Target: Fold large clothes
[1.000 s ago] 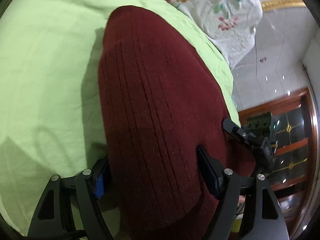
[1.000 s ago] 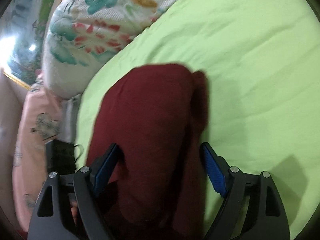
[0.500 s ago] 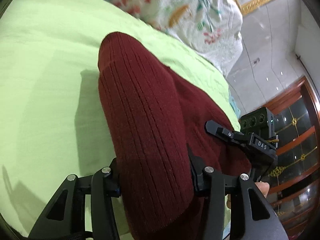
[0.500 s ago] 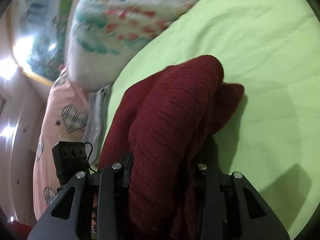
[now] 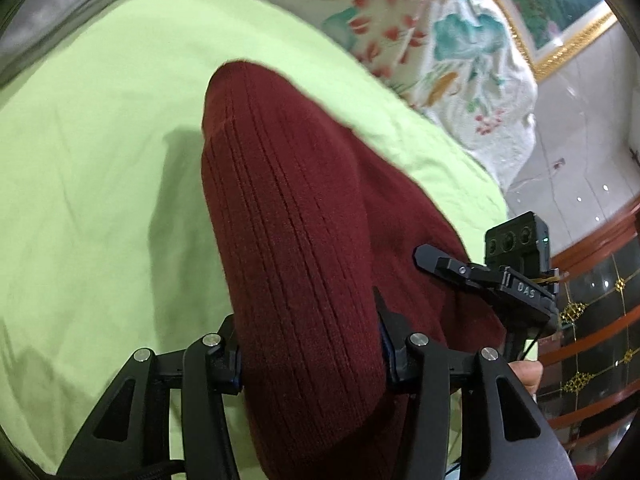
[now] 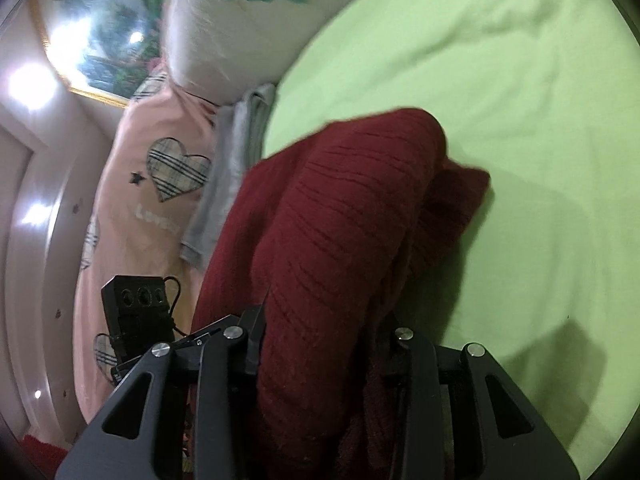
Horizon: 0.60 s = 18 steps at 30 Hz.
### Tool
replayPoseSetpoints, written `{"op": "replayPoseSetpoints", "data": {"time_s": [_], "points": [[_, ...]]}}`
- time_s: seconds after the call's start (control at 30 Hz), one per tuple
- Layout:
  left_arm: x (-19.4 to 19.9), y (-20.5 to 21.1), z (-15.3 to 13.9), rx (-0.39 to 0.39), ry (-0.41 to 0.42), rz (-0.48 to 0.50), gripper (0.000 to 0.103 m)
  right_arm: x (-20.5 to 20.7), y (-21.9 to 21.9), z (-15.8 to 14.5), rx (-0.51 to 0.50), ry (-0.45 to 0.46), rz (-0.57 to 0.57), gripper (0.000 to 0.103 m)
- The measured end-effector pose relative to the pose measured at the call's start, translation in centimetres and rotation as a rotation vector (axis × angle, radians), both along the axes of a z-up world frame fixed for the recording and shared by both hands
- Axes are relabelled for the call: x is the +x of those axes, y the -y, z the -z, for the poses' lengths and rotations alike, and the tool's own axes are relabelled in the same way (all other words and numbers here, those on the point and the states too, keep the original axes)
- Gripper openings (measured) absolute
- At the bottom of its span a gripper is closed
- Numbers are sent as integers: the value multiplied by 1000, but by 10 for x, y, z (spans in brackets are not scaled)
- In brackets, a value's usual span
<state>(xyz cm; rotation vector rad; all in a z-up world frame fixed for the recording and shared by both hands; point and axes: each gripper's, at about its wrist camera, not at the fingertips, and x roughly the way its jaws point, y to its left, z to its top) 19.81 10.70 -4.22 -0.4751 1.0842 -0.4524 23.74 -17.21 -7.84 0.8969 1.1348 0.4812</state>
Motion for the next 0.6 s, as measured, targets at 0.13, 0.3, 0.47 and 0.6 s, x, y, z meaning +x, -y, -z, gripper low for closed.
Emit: {"op": "replayPoseSetpoints", "data": {"time_s": [0.13, 0.3, 0.47, 0.6], "points": [[-6, -3, 10, -46, 13, -20, 58, -6, 3, 14, -12, -36, 19, 49], [-13, -8, 14, -84, -5, -51, 61, -10, 4, 10, -56, -46, 43, 59], [-29, -11, -1, -57, 22, -69, 61, -28, 16, -13, -148, -25, 126, 63], [-45, -20, -10, -57, 38, -93, 61, -48, 29, -39, -159, 46, 179, 63]]}}
